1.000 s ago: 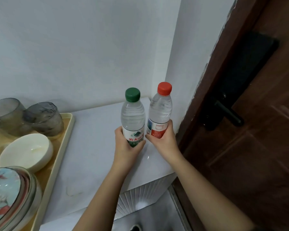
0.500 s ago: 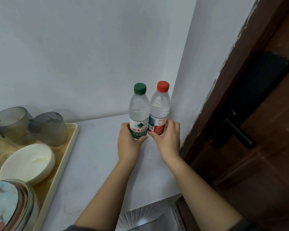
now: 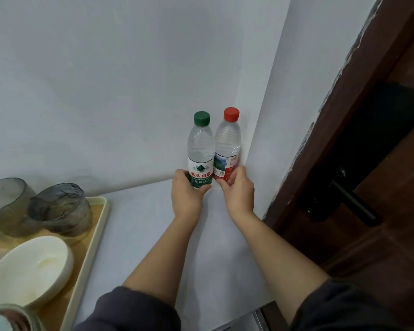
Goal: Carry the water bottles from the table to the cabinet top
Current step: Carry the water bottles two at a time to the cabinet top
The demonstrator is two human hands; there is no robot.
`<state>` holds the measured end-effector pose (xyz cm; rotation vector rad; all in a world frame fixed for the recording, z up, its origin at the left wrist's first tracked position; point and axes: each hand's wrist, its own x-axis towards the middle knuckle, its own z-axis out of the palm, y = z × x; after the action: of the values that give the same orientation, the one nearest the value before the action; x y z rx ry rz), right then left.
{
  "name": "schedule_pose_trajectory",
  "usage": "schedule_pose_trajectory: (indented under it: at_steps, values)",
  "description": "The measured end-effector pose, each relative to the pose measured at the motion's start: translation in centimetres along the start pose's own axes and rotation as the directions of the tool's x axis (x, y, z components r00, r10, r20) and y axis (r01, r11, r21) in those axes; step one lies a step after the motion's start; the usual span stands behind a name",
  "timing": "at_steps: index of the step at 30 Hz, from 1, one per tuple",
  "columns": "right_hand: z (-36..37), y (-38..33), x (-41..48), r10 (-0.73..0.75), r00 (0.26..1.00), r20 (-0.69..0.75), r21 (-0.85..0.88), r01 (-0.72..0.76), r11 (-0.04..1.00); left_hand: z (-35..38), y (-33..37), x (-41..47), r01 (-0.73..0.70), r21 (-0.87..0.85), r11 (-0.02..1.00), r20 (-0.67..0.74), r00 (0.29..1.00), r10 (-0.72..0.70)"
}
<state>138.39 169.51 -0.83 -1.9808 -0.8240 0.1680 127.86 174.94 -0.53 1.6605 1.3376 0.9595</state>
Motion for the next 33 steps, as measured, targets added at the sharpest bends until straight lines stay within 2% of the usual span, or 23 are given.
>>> schedule_pose_trajectory:
  at_steps: [16,20,23,26,29,33]
  values:
    - [2.2,-0.3,3.5,-0.017,0.999,0.045,-0.178,0.025,0.984,1.3,0.6,3.9,0.013,0.117,0.993,0.000,1.000,-0.013]
    - [1.7,-0.8,3.5,-0.003,0.997,0.073,-0.220,0.018,0.975,1.2,0.9,3.8,0.021,0.186,0.982,0.010,1.000,-0.024]
    - [0.2,-1.3,3.0,0.012,0.990,0.139,-0.332,0.035,0.943,1.0,0.9,3.1,-0.013,0.277,0.961,0.029,1.000,0.005]
    - [-2.0,-0.9,0.9,0.005,0.968,0.250,-0.422,0.104,0.901,0.2,0.4,1.4,-0.048,0.415,0.909,0.097,0.995,0.008]
    - [-4.5,0.6,-2.6,-0.047,0.944,0.326,-0.474,0.206,0.856,-1.1,-0.4,-2.1,-0.132,0.642,0.755,0.183,0.983,0.015]
    - [-7.5,2.4,-6.1,-0.035,0.888,0.459,-0.506,0.294,0.811,-2.8,-0.6,-7.9,-0.172,0.747,0.642,0.251,0.967,-0.033]
